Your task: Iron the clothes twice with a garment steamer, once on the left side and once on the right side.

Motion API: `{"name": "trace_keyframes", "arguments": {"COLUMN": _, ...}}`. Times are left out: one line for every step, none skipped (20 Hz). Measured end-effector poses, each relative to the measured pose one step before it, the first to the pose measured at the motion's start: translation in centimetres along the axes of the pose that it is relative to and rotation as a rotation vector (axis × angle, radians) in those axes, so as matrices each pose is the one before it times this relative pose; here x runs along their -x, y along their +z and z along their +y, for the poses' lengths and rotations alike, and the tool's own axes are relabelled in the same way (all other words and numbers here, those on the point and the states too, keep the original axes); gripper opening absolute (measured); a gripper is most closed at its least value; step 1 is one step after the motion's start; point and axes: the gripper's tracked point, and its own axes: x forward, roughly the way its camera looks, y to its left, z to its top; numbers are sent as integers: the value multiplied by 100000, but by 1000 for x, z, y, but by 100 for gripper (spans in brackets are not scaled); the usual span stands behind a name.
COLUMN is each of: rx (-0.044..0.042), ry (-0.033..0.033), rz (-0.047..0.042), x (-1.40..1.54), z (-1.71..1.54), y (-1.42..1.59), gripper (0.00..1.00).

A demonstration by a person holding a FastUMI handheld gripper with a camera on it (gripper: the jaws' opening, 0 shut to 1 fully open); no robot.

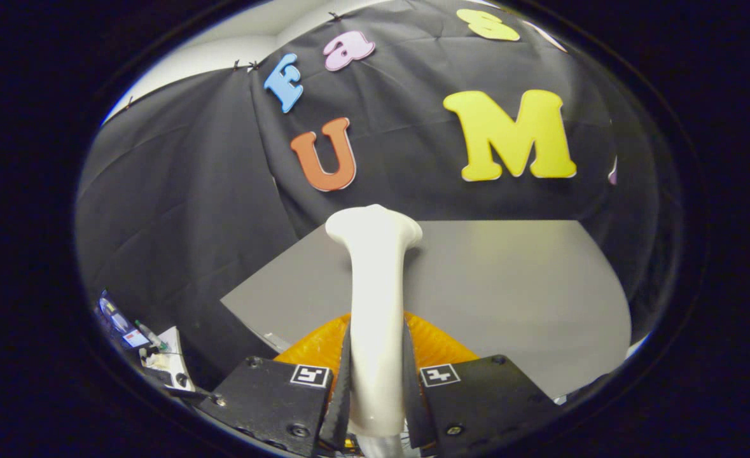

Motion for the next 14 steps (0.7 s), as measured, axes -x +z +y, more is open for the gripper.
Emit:
{"name": "trace_keyframes", "arguments": {"rx": -347, "ry": -1713, "rz": -1942, "x": 1755, "z": -749, "y": 245, "gripper": 38}}
{"name": "trace_keyframes", "arguments": {"rx": -1026, "ry": -1925, "rz": -2364, "x": 1803, "z": -873, "y": 434, "gripper": 38}}
{"name": "trace_keyframes", "arguments": {"rx": -614, "ry": -2257, "rz": -2231, "x": 1915, "z": -888, "y": 411, "gripper": 38}}
{"name": "trace_keyframes", "arguments": {"rx": -1308, "ry": -2135, "rz": -2565, "x": 1974, "z": -877, "y": 525, "gripper": 38}}
{"name": "trace_keyframes", "arguments": {"rx": -647, "ry": -1715, "rz": -2301, "x": 2123, "z": -743, "y": 389, "gripper": 38}}
{"name": "trace_keyframes", "arguments": {"rx": -1355, "ry": -1670, "rz": -2807, "x": 2214, "z": -782, "y": 491, "gripper": 38}}
{"name": "trace_keyframes", "arguments": {"rx": -463, "ry": -1924, "rz": -2961, "x": 2304, "z": -893, "y": 506, "gripper": 38}}
{"name": "trace_keyframes", "arguments": {"rx": 13, "ry": -2612, "rz": -3311, "x": 2369, "z": -1041, "y": 566, "gripper": 38}}
{"name": "trace_keyframes", "arguments": {"rx": 144, "ry": -1969, "rz": -2277, "x": 1991, "z": -878, "y": 420, "gripper": 38}}
{"name": "trace_keyframes", "arguments": {"rx": -697, "ry": -1660, "rz": -2240, "x": 2024, "z": -859, "y": 503, "gripper": 38}}
{"name": "trace_keyframes", "arguments": {"rx": -989, "ry": -1828, "rz": -1915, "x": 1822, "z": -927, "y": 481, "gripper": 38}}
{"name": "trace_keyframes", "arguments": {"rx": 184, "ry": -2662, "rz": -2018, "x": 1914, "z": -1064, "y": 768, "gripper": 38}}
{"name": "trace_keyframes", "arguments": {"rx": 156, "ry": -2675, "rz": -1937, "x": 1408, "z": -1216, "y": 495, "gripper": 38}}
{"name": "trace_keyframes", "arguments": {"rx": 694, "ry": -3497, "rz": -2323, "x": 1556, "z": -1596, "y": 604, "gripper": 38}}
